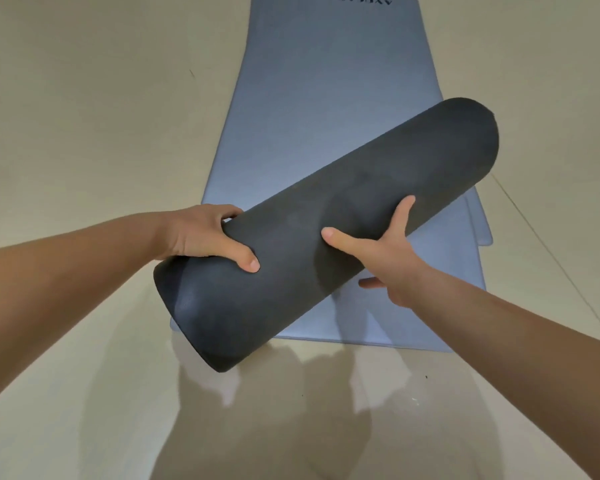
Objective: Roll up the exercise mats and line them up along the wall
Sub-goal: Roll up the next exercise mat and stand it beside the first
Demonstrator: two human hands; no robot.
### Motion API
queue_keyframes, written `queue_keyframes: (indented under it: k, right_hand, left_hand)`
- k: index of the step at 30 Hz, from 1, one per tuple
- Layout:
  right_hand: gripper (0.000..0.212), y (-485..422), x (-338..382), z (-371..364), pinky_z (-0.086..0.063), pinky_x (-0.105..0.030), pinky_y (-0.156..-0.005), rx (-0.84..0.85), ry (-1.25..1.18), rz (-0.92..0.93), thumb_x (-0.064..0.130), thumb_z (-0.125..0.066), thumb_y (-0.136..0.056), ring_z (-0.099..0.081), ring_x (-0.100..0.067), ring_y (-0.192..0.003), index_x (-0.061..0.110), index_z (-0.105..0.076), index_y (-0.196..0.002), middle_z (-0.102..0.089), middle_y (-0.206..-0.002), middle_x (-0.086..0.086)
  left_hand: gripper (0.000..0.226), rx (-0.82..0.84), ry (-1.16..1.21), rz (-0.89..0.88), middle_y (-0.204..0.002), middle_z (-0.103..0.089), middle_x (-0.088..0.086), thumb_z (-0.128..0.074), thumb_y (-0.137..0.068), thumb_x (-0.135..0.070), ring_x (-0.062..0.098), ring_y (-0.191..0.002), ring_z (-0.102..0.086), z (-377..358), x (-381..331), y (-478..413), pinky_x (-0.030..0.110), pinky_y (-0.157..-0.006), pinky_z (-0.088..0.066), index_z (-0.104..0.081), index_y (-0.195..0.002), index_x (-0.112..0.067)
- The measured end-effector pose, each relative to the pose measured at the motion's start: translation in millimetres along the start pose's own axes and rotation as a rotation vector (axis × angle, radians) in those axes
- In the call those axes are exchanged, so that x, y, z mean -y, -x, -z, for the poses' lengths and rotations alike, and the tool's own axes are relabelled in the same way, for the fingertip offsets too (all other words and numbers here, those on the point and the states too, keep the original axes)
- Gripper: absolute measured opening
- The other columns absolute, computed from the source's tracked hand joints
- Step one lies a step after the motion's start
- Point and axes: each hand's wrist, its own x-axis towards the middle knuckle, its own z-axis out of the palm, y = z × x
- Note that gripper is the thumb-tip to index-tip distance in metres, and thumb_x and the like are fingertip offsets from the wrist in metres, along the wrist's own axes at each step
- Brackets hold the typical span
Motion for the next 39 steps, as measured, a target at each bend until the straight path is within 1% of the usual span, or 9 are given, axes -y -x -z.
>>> queue_keyframes:
  k: [4,6,8,10,14,16,21,28,39]
  right_hand:
    - [0.141,-15,25,27,-0.047,-0.048,-0.114,-0.025,0.086,0.143,0.046,-0.100,-0.069,-0.048,-0.014,-0.139,0.051,0.001,-0.167,-0.032,-0.165,0.021]
    - [0.127,-15,22,30,-0.044,-0.031,-0.111,-0.086,0.100,0.276,0.047,-0.098,-0.070,-0.046,0.000,-0.135,0.042,-0.018,-0.168,-0.039,-0.160,0.025]
    - [0.108,-11,9,28,-0.048,-0.026,-0.103,-0.100,0.058,0.261,0.049,-0.096,-0.070,-0.054,0.005,-0.119,0.044,-0.032,-0.157,-0.052,-0.141,0.025]
    - [0.110,-10,-11,31,-0.057,-0.042,-0.101,0.011,-0.036,0.097,0.053,-0.095,-0.067,-0.067,-0.011,-0.114,0.046,-0.033,-0.158,-0.062,-0.136,0.014]
    - [0.099,1,-65,49,-0.059,-0.063,-0.097,0.382,-0.085,-0.204,0.051,-0.097,-0.065,-0.076,-0.035,-0.112,0.037,-0.052,-0.151,-0.075,-0.132,-0.008]
    - [0.106,5,-88,42,-0.059,-0.060,-0.098,0.485,-0.125,-0.254,0.054,-0.103,-0.056,-0.074,-0.035,-0.119,0.040,-0.053,-0.149,-0.073,-0.137,-0.006]
    - [0.115,1,-98,18,-0.053,-0.056,-0.110,0.454,-0.285,-0.231,0.054,-0.105,-0.051,-0.067,-0.027,-0.131,0.048,-0.048,-0.150,-0.069,-0.143,0.006]
    - [0.098,10,-72,-12,-0.052,-0.056,-0.111,0.469,-0.230,-0.141,0.054,-0.097,-0.060,-0.071,-0.024,-0.126,0.049,-0.051,-0.146,-0.073,-0.136,0.009]
    - [0.093,32,-24,-208,-0.050,-0.054,-0.114,0.728,-0.041,-0.091,0.050,-0.093,-0.060,-0.071,-0.021,-0.124,0.044,-0.053,-0.143,-0.074,-0.134,0.010]
  left_hand:
    - [0.082,0.074,0.188,0.011,-0.114,-0.080,-0.014,-0.098,-0.054,-0.058,0.014,-0.102,-0.079,-53,-2,16,0.048,-0.098,-0.062,-0.067,-0.127,-0.037]
    - [0.076,0.071,0.305,0.032,-0.112,-0.080,-0.016,-0.096,-0.061,-0.061,0.013,-0.101,-0.079,-85,-3,18,0.047,-0.092,-0.063,-0.066,-0.127,-0.039]
    - [0.069,0.065,0.420,0.062,-0.109,-0.079,-0.019,-0.094,-0.068,-0.059,0.008,-0.097,-0.078,-105,-6,18,0.036,-0.079,-0.062,-0.064,-0.127,-0.041]
    - [0.066,0.081,0.462,0.071,-0.109,-0.079,-0.021,-0.092,-0.072,-0.058,0.005,-0.096,-0.078,-106,-2,18,0.033,-0.078,-0.062,-0.063,-0.128,-0.042]
    - [0.063,0.084,0.497,0.079,-0.115,-0.079,-0.019,-0.089,-0.074,-0.057,0.010,-0.109,-0.076,-99,10,18,0.045,-0.102,-0.060,-0.066,-0.130,-0.041]
    - [0.064,0.073,0.506,0.094,-0.113,-0.078,-0.021,-0.089,-0.071,-0.058,0.009,-0.110,-0.075,-101,13,16,0.046,-0.105,-0.058,-0.066,-0.129,-0.043]
    - [0.076,0.081,0.550,0.100,-0.113,-0.079,-0.020,-0.094,-0.061,-0.060,0.014,-0.115,-0.074,-103,18,10,0.049,-0.109,-0.054,-0.067,-0.129,-0.042]
    - [0.075,0.088,0.634,0.086,-0.126,-0.078,-0.009,-0.089,-0.064,-0.062,0.021,-0.119,-0.074,-77,40,37,0.049,-0.113,-0.051,-0.069,-0.133,-0.039]
    - [0.068,-0.194,0.887,0.115,-0.130,-0.076,-0.006,-0.087,-0.073,-0.051,0.021,-0.123,-0.072,-17,190,167,0.050,-0.117,-0.047,-0.067,-0.136,-0.037]
